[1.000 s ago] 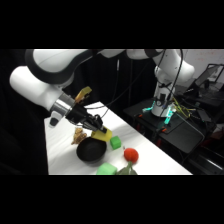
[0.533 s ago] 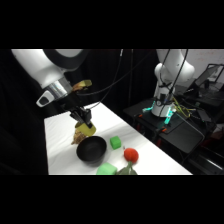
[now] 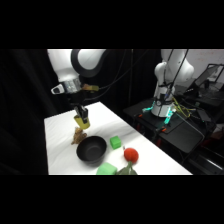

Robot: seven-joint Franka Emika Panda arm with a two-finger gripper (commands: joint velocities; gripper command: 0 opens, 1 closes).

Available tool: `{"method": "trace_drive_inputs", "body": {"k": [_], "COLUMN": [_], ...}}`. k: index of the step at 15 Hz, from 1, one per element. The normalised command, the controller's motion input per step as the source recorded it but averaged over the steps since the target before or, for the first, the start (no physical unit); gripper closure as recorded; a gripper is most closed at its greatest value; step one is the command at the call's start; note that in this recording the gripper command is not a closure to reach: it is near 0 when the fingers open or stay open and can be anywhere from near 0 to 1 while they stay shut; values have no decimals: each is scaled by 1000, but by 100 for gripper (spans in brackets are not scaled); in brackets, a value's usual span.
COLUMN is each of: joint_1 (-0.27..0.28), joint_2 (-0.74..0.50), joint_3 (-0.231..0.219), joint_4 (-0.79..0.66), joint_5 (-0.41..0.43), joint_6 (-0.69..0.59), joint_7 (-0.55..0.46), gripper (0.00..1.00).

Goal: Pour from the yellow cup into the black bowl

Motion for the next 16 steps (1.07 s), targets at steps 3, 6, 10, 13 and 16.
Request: {"method": "trace_drive_inputs", "body": {"k": [3,6,10,13,16], "joint_1": [16,31,-3,-83,-137], "joint_2": [-487,-478,-240,-49,37], "joint_3": [-125,-112,-12,104,153], "joint_4": [-992,-958,-500,-121,3], "joint_5": [-164,-208,-76,110,200], "joint_6": [794,621,380,206,151], "joint_7": [408,375,205,-5,-99], "gripper": [20,20,20,20,20]}}
